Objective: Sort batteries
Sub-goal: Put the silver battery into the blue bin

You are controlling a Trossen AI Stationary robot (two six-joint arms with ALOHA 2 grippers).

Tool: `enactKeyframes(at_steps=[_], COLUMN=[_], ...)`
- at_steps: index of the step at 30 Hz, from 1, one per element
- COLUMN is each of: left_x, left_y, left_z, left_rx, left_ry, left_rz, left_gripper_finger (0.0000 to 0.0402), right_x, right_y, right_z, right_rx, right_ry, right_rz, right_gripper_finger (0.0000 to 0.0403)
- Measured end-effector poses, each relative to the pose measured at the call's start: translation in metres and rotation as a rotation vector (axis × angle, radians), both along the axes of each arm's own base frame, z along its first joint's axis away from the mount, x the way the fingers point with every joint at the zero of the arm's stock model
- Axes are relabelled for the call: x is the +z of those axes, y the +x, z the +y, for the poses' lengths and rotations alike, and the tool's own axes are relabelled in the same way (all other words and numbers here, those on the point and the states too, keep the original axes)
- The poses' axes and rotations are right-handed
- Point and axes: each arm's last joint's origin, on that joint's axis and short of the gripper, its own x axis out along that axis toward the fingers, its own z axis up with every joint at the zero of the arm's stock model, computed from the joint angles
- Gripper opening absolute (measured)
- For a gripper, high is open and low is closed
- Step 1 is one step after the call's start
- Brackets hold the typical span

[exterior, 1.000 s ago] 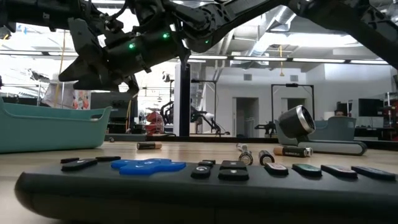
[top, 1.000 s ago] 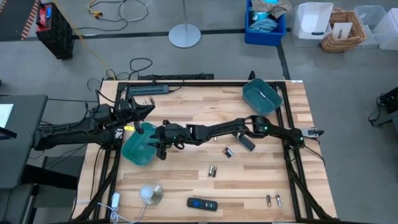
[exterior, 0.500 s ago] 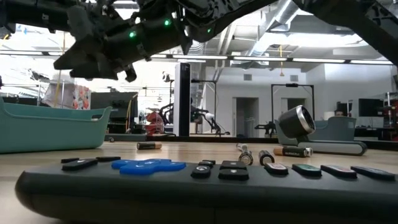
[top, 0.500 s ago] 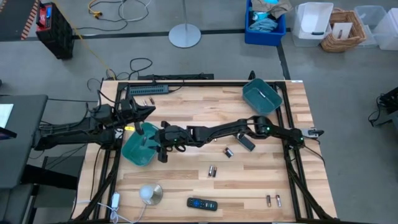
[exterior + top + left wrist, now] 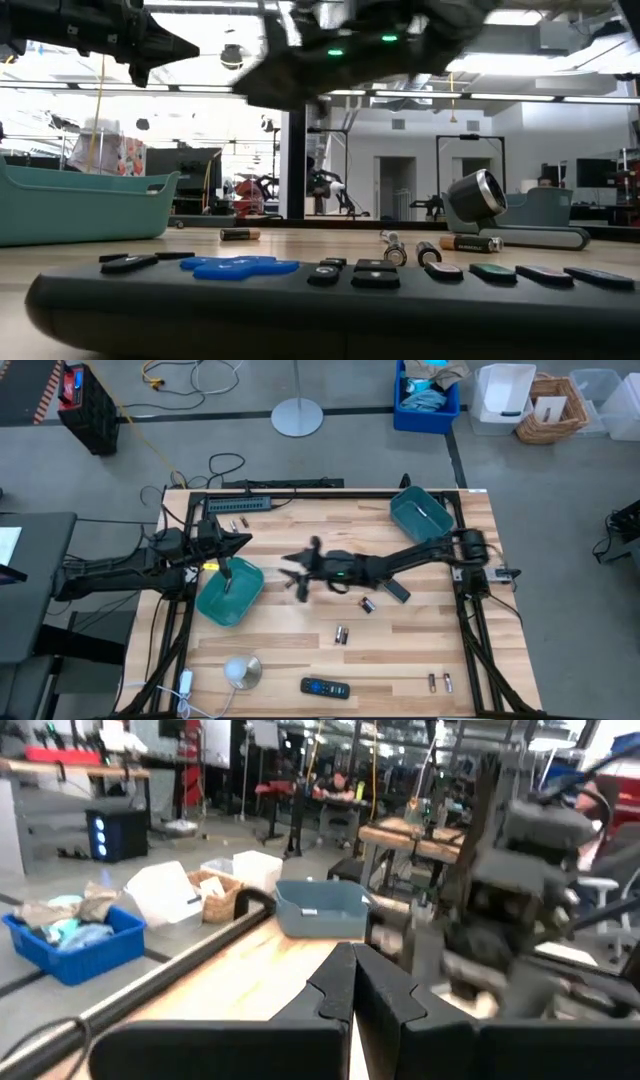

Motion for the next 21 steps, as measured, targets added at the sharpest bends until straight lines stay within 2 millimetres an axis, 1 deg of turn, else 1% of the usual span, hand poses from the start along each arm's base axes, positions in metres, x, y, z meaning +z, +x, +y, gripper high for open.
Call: enactKeyframes(at_steps=[3, 7, 10, 13, 15, 18, 21], left_x=[-0.005, -0.013, -0.019, -0.025, -0.029, -0.032, -0.034], left_y=[0.007, 0.024, 0.041, 0.060, 0.073, 0.095, 0.119], left_z=[0.001, 0.005, 0.007, 0.010, 0.012, 0.017, 0.021], left_rx=[0.000, -0.006, -0.043, -0.070, -0.076, -0.076, -0.079], left_ry=[-0.020, -0.052, -0.064, -0.067, -0.072, -0.077, -0.061], left_rz=[0.040, 0.096, 0.105, 0.092, 0.113, 0.168, 0.230], left_gripper_finger=[0.0000, 0.0000, 0.0000, 0.0000, 0.0000, 0.0000, 0.0000], right_x=[0.003, 0.004, 0.011, 0.013, 0.015, 0.026, 0.032], right_y=[-0.036, -0.084, -0.117, -0.144, -0.162, -0.189, -0.213], right_z=[0.000, -0.001, -0.005, -0.010, -0.012, -0.017, -0.020], right_rx=[-0.069, -0.131, -0.164, -0.179, -0.200, -0.246, -0.279], right_ry=[-0.007, -0.018, -0.017, -0.035, -0.058, -0.089, -0.099], right_rz=[-0.031, -0.073, -0.123, -0.121, -0.128, -0.183, -0.206], right_gripper_finger=[0.0192, 0.0191, 0.0191, 0.0191, 0.0191, 0.0191, 0.0191])
